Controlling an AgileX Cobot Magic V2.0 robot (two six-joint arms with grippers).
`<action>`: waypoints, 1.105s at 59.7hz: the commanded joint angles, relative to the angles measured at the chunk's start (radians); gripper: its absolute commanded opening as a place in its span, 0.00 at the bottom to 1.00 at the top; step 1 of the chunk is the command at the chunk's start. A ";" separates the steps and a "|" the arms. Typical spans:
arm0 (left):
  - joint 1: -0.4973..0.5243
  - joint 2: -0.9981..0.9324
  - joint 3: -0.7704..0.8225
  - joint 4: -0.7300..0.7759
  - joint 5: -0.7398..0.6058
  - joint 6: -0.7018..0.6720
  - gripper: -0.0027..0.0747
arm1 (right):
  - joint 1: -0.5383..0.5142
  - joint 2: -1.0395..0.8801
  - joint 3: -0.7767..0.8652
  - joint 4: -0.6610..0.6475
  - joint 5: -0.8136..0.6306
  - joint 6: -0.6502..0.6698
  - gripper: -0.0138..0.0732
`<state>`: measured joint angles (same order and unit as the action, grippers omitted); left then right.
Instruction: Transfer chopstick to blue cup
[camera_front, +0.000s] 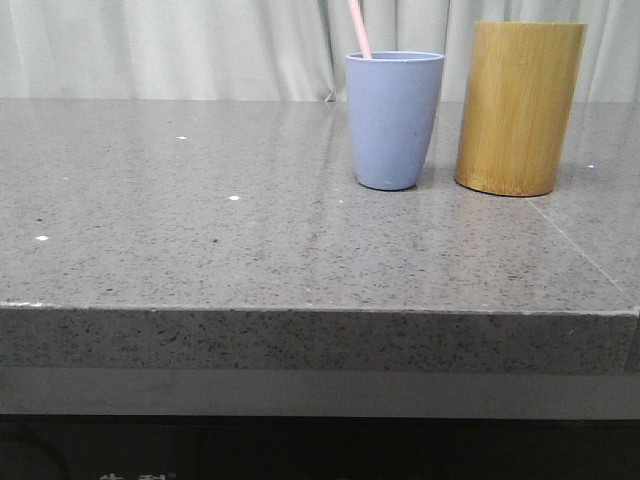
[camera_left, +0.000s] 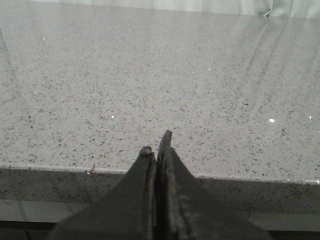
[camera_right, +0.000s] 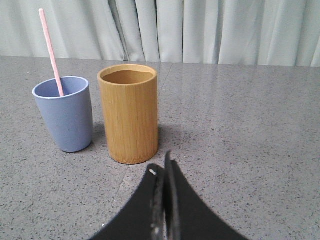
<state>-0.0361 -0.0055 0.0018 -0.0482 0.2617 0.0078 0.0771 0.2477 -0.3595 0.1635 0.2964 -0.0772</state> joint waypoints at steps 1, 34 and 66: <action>0.001 -0.024 0.007 -0.010 -0.079 -0.008 0.01 | -0.004 0.007 -0.026 -0.006 -0.076 0.000 0.08; 0.001 -0.023 0.007 -0.010 -0.079 -0.008 0.01 | -0.004 0.007 -0.026 -0.006 -0.076 0.000 0.08; 0.001 -0.023 0.007 -0.010 -0.079 -0.008 0.01 | -0.005 -0.003 0.022 -0.029 -0.102 0.000 0.08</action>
<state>-0.0361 -0.0055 0.0018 -0.0482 0.2632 0.0078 0.0771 0.2460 -0.3419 0.1509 0.2866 -0.0772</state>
